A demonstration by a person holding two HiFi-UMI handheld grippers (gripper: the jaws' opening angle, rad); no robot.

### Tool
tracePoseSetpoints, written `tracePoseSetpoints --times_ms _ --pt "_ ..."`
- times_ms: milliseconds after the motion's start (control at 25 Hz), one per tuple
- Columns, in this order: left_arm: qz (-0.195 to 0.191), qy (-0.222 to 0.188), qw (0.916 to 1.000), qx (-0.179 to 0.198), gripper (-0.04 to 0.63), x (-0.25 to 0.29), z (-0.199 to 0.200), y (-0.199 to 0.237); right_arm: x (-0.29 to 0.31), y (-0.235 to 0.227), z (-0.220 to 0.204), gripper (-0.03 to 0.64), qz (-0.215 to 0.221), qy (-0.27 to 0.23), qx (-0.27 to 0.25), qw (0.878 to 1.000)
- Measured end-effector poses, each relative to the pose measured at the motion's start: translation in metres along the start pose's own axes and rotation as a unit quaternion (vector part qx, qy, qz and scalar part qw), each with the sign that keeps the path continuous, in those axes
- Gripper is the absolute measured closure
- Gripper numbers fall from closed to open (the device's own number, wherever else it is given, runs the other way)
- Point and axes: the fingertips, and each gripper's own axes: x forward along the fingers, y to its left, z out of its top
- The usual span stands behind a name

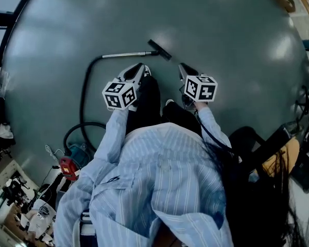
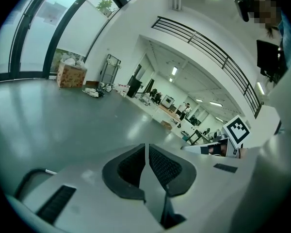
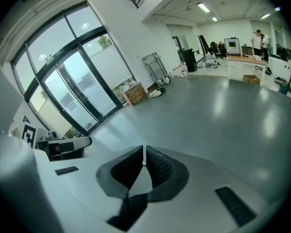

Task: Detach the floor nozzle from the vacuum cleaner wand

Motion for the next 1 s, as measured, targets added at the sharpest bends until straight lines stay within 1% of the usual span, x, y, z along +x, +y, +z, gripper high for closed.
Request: tracePoseSetpoints --times_ms 120,200,280,360,520,600,680,720,760,800,880,1000 --pt "-0.007 0.015 0.9997 -0.016 0.588 0.015 0.014 0.030 0.027 0.003 0.017 0.594 -0.013 0.011 0.003 1.000" --pt "-0.011 0.027 0.9992 -0.028 0.588 0.029 0.016 0.049 0.046 0.001 0.025 0.594 -0.017 0.015 0.010 1.000" --pt "-0.011 0.046 0.9985 -0.029 0.588 0.048 0.013 0.068 0.067 -0.004 0.030 0.594 -0.019 0.020 0.012 1.000" --pt "-0.001 0.065 0.9977 -0.017 0.588 0.066 0.007 0.087 0.089 -0.011 0.031 0.594 -0.017 0.031 0.008 0.999" --pt "0.014 0.106 0.9941 0.018 0.588 0.100 -0.008 0.118 0.126 -0.027 0.031 0.593 0.002 0.054 -0.008 0.999" --pt "0.015 0.139 0.9895 0.036 0.586 0.120 -0.022 0.132 0.144 -0.046 0.024 0.592 -0.003 0.077 -0.032 0.997" --pt "0.014 0.176 0.9824 0.062 0.586 0.143 -0.038 0.148 0.167 -0.069 0.014 0.586 -0.009 0.110 -0.063 0.992" --pt "0.014 0.193 0.9781 0.077 0.586 0.155 -0.047 0.156 0.179 -0.080 0.007 0.562 -0.007 0.128 -0.077 0.989" --pt "0.012 0.208 0.9735 0.093 0.586 0.167 -0.056 0.165 0.193 -0.091 -0.001 0.522 -0.002 0.144 -0.091 0.985" --pt "0.009 0.221 0.9691 0.108 0.584 0.179 -0.065 0.174 0.208 -0.102 -0.011 0.489 0.004 0.161 -0.105 0.981" --pt "0.005 0.242 0.9617 0.128 0.572 0.200 -0.090 0.192 0.236 -0.125 -0.040 0.465 0.013 0.197 -0.132 0.971" --pt "0.004 0.271 0.9532 0.134 0.507 0.228 -0.135 0.221 0.277 -0.158 -0.086 0.434 0.018 0.243 -0.174 0.954"
